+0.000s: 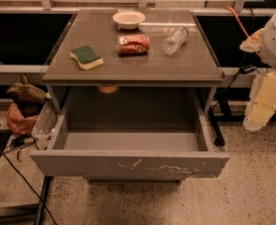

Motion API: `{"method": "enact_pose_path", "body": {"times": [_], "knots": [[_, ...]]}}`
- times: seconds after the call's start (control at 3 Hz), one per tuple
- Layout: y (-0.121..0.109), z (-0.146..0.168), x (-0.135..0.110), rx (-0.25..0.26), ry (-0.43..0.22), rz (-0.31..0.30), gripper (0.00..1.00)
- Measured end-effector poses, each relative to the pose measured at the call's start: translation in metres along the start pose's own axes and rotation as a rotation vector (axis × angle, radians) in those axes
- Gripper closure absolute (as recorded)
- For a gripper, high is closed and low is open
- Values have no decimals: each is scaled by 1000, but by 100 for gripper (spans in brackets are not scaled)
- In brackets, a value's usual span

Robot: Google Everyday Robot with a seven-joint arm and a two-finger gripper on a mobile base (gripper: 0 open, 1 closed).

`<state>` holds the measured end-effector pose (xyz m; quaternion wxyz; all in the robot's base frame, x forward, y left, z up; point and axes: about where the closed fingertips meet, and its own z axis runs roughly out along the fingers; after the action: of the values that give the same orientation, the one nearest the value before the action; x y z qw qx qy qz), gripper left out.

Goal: Close top drawer

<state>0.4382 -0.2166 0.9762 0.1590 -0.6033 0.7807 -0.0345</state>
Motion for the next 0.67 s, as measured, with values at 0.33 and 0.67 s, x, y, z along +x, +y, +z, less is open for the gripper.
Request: {"method": "enact_pose_path", "body": {"times": [0.33, 0.67], "knots": [[0, 0, 0, 2, -1, 0, 0], [16, 30, -3, -47, -44, 17, 0]]}}
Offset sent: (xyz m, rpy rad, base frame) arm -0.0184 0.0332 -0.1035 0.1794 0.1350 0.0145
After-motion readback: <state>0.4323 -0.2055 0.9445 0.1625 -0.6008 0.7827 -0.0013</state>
